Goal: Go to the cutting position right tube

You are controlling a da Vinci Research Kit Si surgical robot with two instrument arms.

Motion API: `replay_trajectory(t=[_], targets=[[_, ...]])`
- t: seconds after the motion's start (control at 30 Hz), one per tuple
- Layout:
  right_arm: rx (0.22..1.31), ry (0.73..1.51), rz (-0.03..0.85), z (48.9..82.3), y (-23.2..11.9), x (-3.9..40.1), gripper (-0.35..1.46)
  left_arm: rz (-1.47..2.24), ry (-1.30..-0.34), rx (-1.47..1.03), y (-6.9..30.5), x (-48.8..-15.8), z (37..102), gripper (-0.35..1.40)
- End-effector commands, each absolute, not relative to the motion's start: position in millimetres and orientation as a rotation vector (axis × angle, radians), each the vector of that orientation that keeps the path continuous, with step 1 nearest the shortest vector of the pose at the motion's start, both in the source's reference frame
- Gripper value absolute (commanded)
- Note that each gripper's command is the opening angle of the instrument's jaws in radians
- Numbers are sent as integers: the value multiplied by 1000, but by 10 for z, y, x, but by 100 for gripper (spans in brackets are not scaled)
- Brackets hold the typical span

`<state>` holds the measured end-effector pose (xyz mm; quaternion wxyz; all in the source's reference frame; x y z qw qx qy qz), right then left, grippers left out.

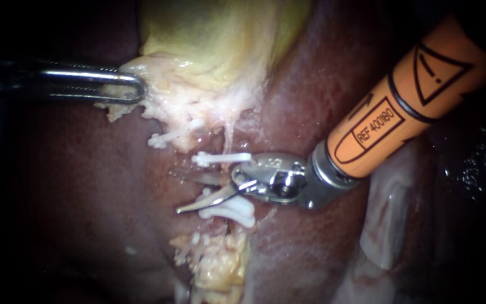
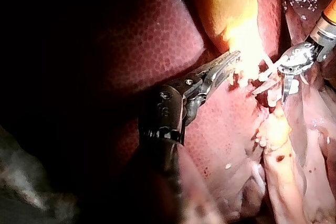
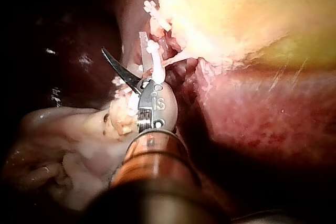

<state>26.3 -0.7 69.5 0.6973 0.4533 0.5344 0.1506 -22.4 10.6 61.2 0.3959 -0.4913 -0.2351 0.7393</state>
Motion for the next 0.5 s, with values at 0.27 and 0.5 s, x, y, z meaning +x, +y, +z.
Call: replay_trajectory(t=[0.27,0.5], targets=[[1018,1184,355,685,-10,256,128,1874,-597,-1246,106,-223,612,-35],[1015,1184,357,685,-10,256,128,1874,-596,-1246,106,-224,612,-35]])
